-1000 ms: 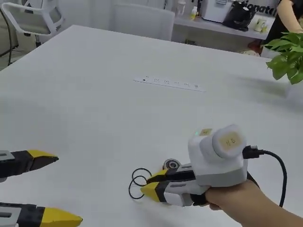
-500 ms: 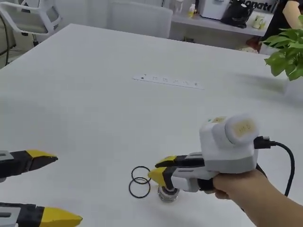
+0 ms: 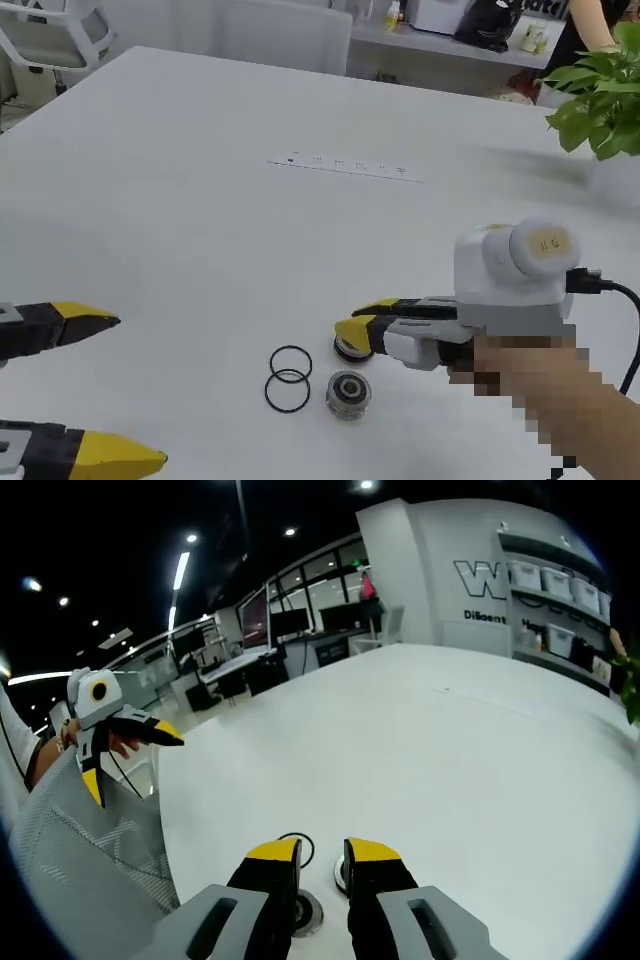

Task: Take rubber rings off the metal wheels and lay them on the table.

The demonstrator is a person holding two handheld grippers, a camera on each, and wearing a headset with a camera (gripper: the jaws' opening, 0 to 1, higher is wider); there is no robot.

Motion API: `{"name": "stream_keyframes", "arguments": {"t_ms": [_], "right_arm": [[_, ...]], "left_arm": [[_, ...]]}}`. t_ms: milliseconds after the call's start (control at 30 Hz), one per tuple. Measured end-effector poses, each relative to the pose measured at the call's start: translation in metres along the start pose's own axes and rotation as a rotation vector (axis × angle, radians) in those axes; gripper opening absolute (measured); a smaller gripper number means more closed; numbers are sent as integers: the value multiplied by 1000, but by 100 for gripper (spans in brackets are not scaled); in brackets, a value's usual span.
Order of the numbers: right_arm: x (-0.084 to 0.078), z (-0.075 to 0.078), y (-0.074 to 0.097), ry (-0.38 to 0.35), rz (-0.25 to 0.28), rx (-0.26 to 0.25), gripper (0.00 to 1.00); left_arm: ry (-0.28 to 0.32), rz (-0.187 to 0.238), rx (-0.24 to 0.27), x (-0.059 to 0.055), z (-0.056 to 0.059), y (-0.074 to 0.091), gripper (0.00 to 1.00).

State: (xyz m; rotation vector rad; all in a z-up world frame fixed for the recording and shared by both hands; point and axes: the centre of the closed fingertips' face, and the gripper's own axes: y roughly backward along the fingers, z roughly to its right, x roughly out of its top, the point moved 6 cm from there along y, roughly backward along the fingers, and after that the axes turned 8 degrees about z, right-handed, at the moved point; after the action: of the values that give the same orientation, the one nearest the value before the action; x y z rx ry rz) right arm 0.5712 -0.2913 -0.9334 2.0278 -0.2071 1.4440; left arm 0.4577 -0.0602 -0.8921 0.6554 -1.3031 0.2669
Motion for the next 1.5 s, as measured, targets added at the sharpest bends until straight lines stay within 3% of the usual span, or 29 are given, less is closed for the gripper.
{"name": "stream_keyframes", "arguments": {"t_ms": [300,567,767,1000,1133,1233,1367,1500], "right_arm": [[-4,15,9,-23,0,-54,14],[-14,25,14,-21,-36,-88,14],[-23,32,18,-53,-61,-95,14],[-30,34,18,-63,-87,-101,14],[-35,32,15,-59,-101,-92,14],[-38,30,13,-39,-122,-89,14],[-43,27,8,-10,-151,-75,14],[-44,26,7,14,-160,-70,14]], "left_arm": [[-99,17,-19,31,-16,-4,82],[-192,21,-76,61,-21,-25,82],[-276,29,-152,86,-19,-54,79],[-318,87,-267,110,-9,-100,74],[-326,105,-273,118,-12,-127,71],[-347,123,-248,115,-18,-147,67],[-389,88,-225,98,-25,-171,55],[-309,79,-218,72,-28,-190,50]]}}
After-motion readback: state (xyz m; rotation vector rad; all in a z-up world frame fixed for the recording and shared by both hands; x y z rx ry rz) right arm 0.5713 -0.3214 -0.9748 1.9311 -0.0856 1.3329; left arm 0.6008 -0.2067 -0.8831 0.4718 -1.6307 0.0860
